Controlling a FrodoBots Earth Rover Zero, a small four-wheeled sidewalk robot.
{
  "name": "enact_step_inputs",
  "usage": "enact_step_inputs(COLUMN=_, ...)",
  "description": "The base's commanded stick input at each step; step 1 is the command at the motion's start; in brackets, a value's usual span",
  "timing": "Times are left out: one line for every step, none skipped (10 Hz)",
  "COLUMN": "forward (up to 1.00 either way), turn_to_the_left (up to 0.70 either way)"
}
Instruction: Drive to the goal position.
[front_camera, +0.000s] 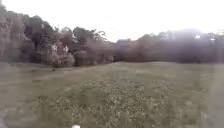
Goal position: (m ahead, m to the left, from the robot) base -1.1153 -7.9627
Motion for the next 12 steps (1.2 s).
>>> enact_step_inputs(forward=0.70, turn_to_the_left=0.00)
enact_step_inputs(forward=0.70, turn_to_the_left=0.00)
enact_step_inputs(forward=0.70, turn_to_the_left=0.00)
enact_step_inputs(forward=0.70, turn_to_the_left=0.00)
enact_step_inputs(forward=0.70, turn_to_the_left=0.00)
enact_step_inputs(forward=0.70, turn_to_the_left=0.00)
enact_step_inputs(forward=0.70, turn_to_the_left=0.00)
enact_step_inputs(forward=0.70, turn_to_the_left=0.00)
enact_step_inputs(forward=0.70, turn_to_the_left=0.00)
enact_step_inputs(forward=0.70, turn_to_the_left=0.00)
enact_step_inputs(forward=0.70, turn_to_the_left=0.00)
enact_step_inputs(forward=0.70, turn_to_the_left=-0.08)
